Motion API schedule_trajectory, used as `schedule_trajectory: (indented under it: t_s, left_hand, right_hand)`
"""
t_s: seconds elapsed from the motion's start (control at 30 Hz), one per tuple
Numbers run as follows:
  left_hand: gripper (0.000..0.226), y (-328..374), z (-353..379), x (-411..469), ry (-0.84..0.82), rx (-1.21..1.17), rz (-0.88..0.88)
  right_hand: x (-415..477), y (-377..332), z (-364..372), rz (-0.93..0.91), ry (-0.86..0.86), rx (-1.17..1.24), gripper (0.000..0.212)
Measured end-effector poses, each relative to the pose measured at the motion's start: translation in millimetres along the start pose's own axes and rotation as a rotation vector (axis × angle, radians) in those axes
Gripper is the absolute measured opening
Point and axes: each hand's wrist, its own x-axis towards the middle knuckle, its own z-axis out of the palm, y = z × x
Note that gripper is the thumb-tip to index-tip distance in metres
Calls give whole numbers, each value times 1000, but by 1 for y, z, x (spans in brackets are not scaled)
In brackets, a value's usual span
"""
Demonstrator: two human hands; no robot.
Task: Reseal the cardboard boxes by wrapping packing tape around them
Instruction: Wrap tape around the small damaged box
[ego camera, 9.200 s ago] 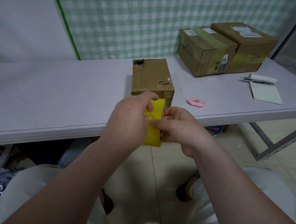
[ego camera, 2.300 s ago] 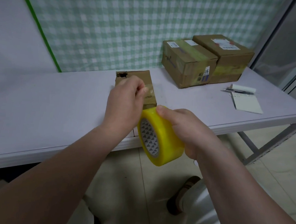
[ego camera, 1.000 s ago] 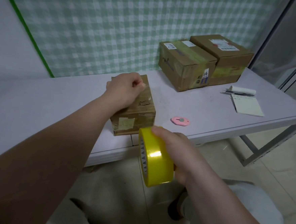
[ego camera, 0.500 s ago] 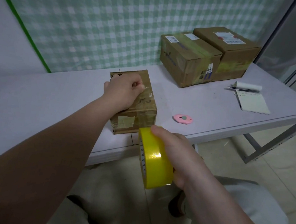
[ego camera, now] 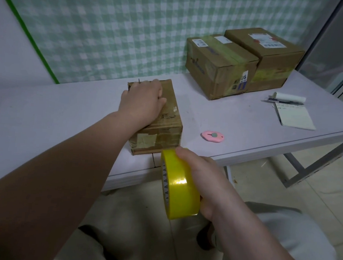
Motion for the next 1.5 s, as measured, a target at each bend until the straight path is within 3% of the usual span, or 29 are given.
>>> schedule_trajectory:
  t_s: [0.07,0.13,0.2,0.27,0.3,0.37,0.53,0.77,0.9,1.0,1.07,1.2,1.5]
  left_hand:
    - [9,0,-4,-1,55,-19,135]
    - [31,1,-11,-8,29,-89,305]
    - [48,0,-19,-22,-197,-184,414]
    - [68,-10,-20,-33,-478,-130,481]
    - [73,-15,-19,-37,-535,-20,521]
    - [75,-22,-13,-38,-497,149,578]
    - [71,-19,-3,-43,-387,203,564]
    - [67,-14,-5,-43,-429,189,533]
    - [75,-12,-13,-38,-564,139,480]
    - [68,-5,-26,-33,-685,-62,346]
    - [55,1,-24,-35,-586,-181,262]
    - [52,12,-7,-46,-296,-28,300]
    - [54,23,1,-42,-315,280,331]
  right_hand:
    - [0,0,0,0,2,2,39]
    - [0,-1,-2,-1,-3,3,34]
    - [0,-1,-6,-2,-7,6,31]
    - [0,0,-8,-11,-4,4,29]
    - [0,1,-9,-19,-2,0,28]
    - [2,3,-9,-34,-4,8,30]
    - [2,7,-8,-42,-27,24,29]
    - [3,12,-6,-46,0,55,35]
    - [3,13,-6,-28,13,49,42]
    - [4,13,-5,-21,14,56,42]
    - [5,13,-5,-17,16,60,44]
    - [6,14,-6,-8,-1,52,43]
    - [11,11,-10,18,-73,34,48]
